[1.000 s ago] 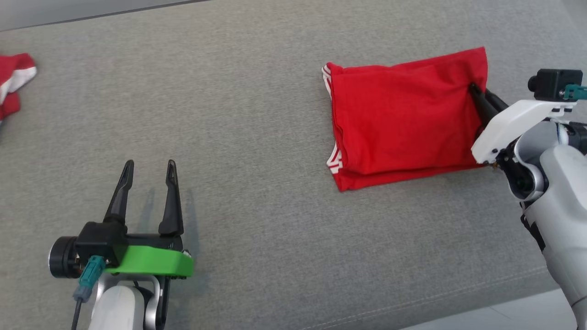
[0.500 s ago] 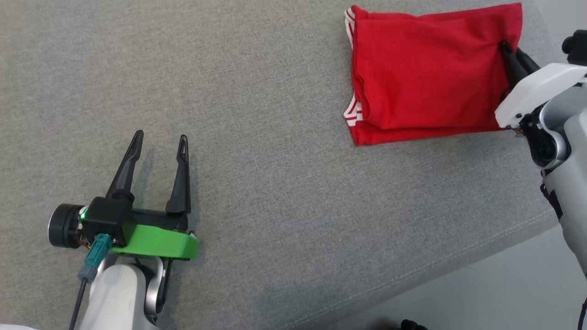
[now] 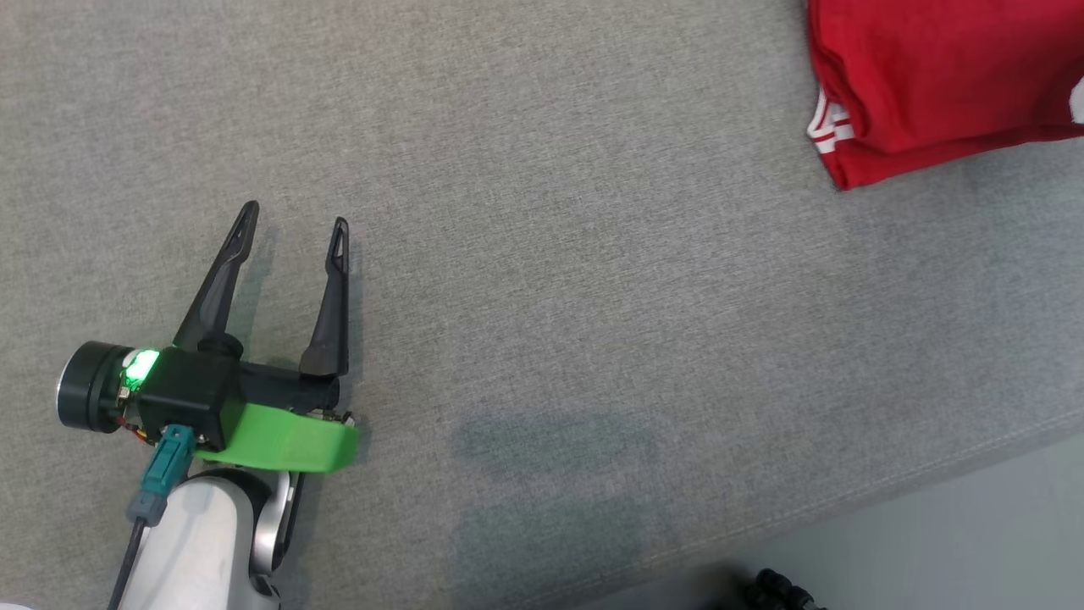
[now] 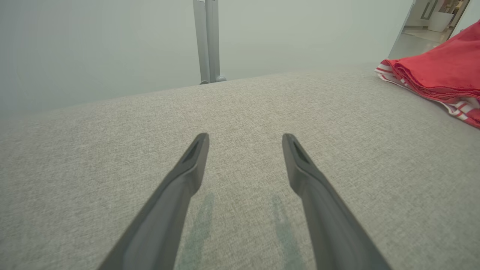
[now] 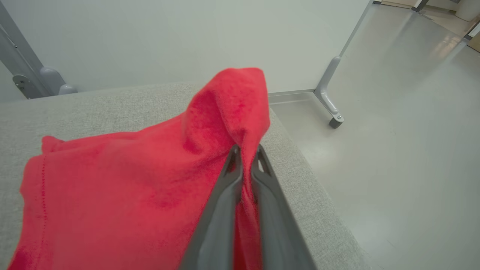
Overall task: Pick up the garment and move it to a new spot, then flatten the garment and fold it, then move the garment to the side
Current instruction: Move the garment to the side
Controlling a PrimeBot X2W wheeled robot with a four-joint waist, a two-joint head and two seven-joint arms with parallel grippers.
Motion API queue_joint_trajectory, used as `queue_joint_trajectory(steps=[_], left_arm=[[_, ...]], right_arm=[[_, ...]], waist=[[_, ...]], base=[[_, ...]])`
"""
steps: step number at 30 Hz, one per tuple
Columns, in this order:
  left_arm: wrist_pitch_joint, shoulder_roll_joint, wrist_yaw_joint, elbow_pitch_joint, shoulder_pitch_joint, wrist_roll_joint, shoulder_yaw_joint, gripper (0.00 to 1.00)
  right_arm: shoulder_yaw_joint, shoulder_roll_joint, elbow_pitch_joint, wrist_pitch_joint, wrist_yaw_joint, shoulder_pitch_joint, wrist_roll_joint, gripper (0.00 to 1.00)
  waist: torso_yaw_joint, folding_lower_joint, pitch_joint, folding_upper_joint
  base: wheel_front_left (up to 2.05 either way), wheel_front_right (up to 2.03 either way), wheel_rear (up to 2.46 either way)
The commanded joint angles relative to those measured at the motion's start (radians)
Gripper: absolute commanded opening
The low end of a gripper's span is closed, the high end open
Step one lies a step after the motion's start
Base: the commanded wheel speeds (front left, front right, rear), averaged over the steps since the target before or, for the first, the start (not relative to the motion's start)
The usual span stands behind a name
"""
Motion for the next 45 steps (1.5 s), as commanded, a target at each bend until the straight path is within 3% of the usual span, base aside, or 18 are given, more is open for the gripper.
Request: queue_joint_trajectory(steps=[1,10,11,12,13,14,22,30,45], left_arm=[[0.006,0.011,0.008,-0.015,-0.013,0.010,0.000,1.00],[0.031,0.021,0.018,-0.088,0.002,0.015,-0.013,1.00],[0.034,0.022,0.018,-0.091,0.003,0.015,-0.014,1.00],[0.035,0.023,0.019,-0.092,0.003,0.015,-0.015,1.00],[0.034,0.023,0.021,-0.094,0.003,0.014,-0.016,1.00],[0.035,0.023,0.020,-0.094,0.002,0.014,-0.017,1.00],[0.025,0.020,0.028,-0.081,-0.002,0.009,-0.024,1.00],[-0.009,0.014,0.042,-0.042,-0.005,-0.013,-0.010,1.00],[-0.085,-0.007,0.092,0.099,0.058,-0.084,0.074,1.00]], right_arm=[[-0.010,-0.014,0.024,-0.008,-0.002,-0.028,-0.023,0.00],[-0.094,-0.082,0.193,-0.090,-0.002,-0.141,-0.143,0.00],[-0.103,-0.084,0.213,-0.101,-0.002,-0.147,-0.158,0.05],[-0.113,-0.085,0.223,-0.118,-0.002,-0.156,-0.170,0.42],[-0.121,-0.086,0.231,-0.131,-0.002,-0.166,-0.190,0.92],[-0.125,-0.084,0.240,-0.141,-0.002,-0.171,-0.212,1.00],[-0.177,-0.031,0.218,-0.169,-0.002,-0.168,-0.288,1.00],[-0.163,0.035,0.058,-0.168,-0.002,-0.087,-0.310,1.00],[-0.043,0.135,-0.236,-0.168,-0.002,0.192,-0.204,1.00]], waist=[[0.046,-0.0001,0.046,0.0057],[0.103,-0.0001,0.097,0.0057],[0.105,-0.0001,0.099,0.0057],[0.107,-0.0001,0.100,0.0057],[0.109,-0.0001,0.101,0.0057],[0.109,-0.0001,0.101,0.0057],[0.105,-0.0001,0.086,0.0057],[0.104,-0.0001,0.018,0.0057],[0.156,-0.0001,-0.225,0.0057]], base=[[0.00,0.00,0.00],[0.00,0.00,0.00],[0.00,0.00,0.00],[0.00,0.00,0.00],[0.00,0.00,0.00],[0.00,0.00,0.00],[0.00,0.00,0.00],[0.00,0.00,0.00],[0.00,0.00,0.00]])
